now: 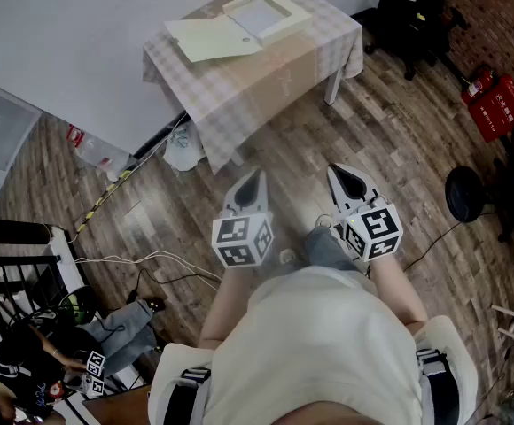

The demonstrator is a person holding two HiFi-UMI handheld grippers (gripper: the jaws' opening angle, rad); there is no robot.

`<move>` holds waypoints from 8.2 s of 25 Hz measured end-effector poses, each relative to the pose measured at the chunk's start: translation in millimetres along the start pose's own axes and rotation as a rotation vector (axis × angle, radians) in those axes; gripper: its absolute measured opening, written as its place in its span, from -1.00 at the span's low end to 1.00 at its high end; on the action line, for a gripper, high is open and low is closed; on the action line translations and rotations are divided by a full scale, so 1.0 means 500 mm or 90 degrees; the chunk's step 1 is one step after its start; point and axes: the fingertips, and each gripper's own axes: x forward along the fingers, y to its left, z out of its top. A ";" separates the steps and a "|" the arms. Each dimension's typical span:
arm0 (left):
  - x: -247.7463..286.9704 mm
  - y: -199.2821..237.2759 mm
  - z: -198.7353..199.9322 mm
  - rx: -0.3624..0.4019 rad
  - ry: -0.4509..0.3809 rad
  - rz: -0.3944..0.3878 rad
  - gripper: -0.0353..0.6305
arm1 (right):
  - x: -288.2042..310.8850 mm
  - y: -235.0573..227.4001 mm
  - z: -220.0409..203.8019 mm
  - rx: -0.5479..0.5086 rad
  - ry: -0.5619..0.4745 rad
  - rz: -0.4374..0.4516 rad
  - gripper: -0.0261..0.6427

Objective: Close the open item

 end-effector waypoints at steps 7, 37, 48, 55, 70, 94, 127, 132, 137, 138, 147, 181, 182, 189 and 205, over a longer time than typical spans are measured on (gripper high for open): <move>-0.094 0.025 -0.036 0.022 -0.014 0.016 -0.88 | -0.056 0.084 -0.028 -0.008 0.005 -0.007 -0.92; -0.062 0.067 -0.034 0.048 0.007 0.002 -0.88 | 0.030 0.110 -0.016 -0.019 0.000 0.026 -0.92; 0.085 0.104 0.037 0.025 -0.011 0.065 -0.88 | 0.146 -0.045 0.032 -0.015 -0.005 0.048 -0.92; 0.189 0.095 0.103 0.016 -0.028 0.101 -0.88 | 0.224 -0.138 0.093 -0.042 -0.014 0.082 -0.92; 0.412 0.036 0.161 -0.029 -0.033 0.125 -0.88 | 0.306 -0.352 0.132 -0.046 -0.003 0.114 -0.92; 0.644 0.271 0.222 -0.063 -0.009 0.213 -0.88 | 0.599 -0.501 0.174 -0.050 0.028 0.143 -0.92; 0.760 0.611 0.169 -0.137 0.020 0.266 -0.17 | 0.997 -0.429 0.246 -0.100 0.052 0.237 -0.92; 0.759 0.617 0.197 -0.132 -0.006 0.255 -0.21 | 1.023 -0.414 0.245 -0.096 0.050 0.242 -0.92; 0.758 0.591 0.247 -0.107 -0.043 0.247 -0.39 | 1.024 -0.411 0.216 -0.080 0.071 0.248 -0.92; 0.760 0.584 0.259 -0.101 -0.051 0.243 -0.42 | 1.026 -0.411 0.212 -0.077 0.074 0.250 -0.92; 0.797 0.518 0.355 -0.083 -0.115 0.234 -0.59 | 1.056 -0.424 0.231 -0.079 0.061 0.296 -0.92; 1.119 0.233 0.420 -0.052 -0.082 0.214 -0.63 | 1.192 -0.804 0.303 -0.079 0.069 0.417 -0.92; 1.127 0.229 0.413 -0.051 -0.075 0.217 -0.62 | 1.195 -0.810 0.303 -0.081 0.070 0.421 -0.92; 1.175 0.208 0.384 -0.063 -0.045 0.237 -0.60 | 1.223 -0.836 0.305 -0.109 0.078 0.449 -0.92; 1.250 0.196 0.305 -0.022 0.060 0.262 -0.58 | 1.347 -0.798 0.254 -0.203 0.126 0.528 -0.92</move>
